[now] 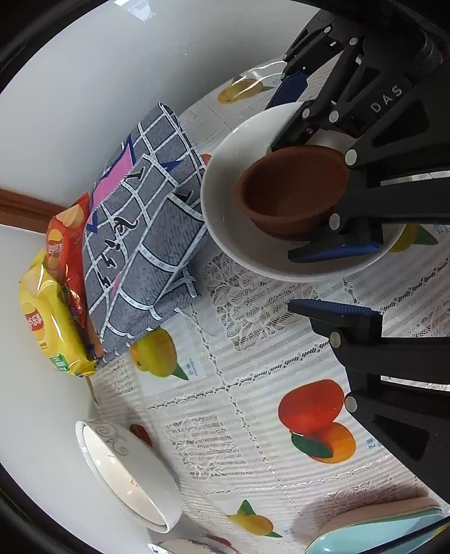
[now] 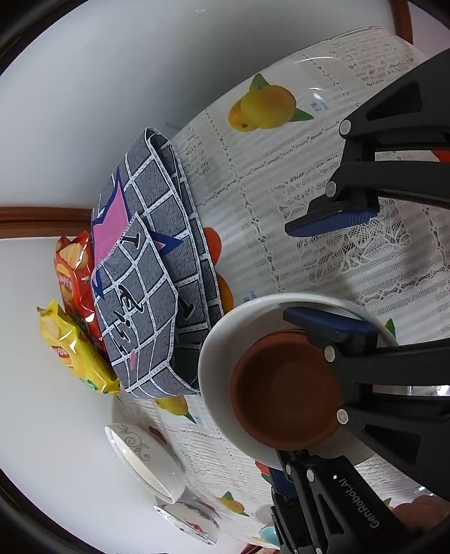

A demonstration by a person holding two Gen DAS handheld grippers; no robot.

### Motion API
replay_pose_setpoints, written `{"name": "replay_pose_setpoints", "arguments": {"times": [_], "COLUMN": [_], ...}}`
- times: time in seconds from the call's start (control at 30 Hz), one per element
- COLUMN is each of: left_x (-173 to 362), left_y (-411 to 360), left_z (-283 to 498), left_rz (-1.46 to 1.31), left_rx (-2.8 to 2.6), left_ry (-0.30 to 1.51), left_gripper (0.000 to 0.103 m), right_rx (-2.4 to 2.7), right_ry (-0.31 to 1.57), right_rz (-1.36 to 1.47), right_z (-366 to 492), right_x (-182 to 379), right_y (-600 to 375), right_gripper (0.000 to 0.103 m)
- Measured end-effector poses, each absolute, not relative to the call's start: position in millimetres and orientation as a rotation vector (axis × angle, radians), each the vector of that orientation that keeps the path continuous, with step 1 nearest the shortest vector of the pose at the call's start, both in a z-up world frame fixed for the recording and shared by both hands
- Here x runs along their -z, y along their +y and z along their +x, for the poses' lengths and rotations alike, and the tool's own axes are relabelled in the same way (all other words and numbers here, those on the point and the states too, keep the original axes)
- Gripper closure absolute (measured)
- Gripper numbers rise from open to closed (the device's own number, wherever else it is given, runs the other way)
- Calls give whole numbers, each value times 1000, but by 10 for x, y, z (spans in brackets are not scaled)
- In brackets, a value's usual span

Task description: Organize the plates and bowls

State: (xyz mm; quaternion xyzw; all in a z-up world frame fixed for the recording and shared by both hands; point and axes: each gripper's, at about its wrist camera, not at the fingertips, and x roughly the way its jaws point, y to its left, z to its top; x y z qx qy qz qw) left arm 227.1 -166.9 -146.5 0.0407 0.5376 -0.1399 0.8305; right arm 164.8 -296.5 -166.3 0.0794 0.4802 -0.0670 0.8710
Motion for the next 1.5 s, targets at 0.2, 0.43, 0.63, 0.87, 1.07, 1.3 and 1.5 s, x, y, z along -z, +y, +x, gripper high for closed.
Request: {"name": "replay_pose_setpoints", "arguments": {"times": [0.2,0.43,0.63,0.87,1.07,1.3,1.5], "left_x": [1501,1514,1516,1515,1517,1501,1512], "left_y": [-1709,-1674,-1694,-1700,-1701,-1715,-1679], "left_z": [2261,2271,2237,2224,2228,2194,2204], "left_rz": [121,80,75,79,78,88,59], "left_rx": [285,292,298,287,284,279,308], "left_ry": [1157,1164,1148,1148,1144,1127,1142], "left_gripper": [85,88,92,92,93,91,91], "right_rx": [101,74,57,42,49,62,69], "right_ry": [1029,1012,992,998,985,974,977], "right_rz": [270,289,270,303,282,300,319], "right_z": [1650,1648,1653,1666,1654,1633,1614], "right_x": [1705,1709,1685,1697,1687,1691,1683], "right_y": [-3071,-3047,-2932,-2978,-2952,-2972,-3009], "right_gripper": [61,72,92,92,91,93,93]}}
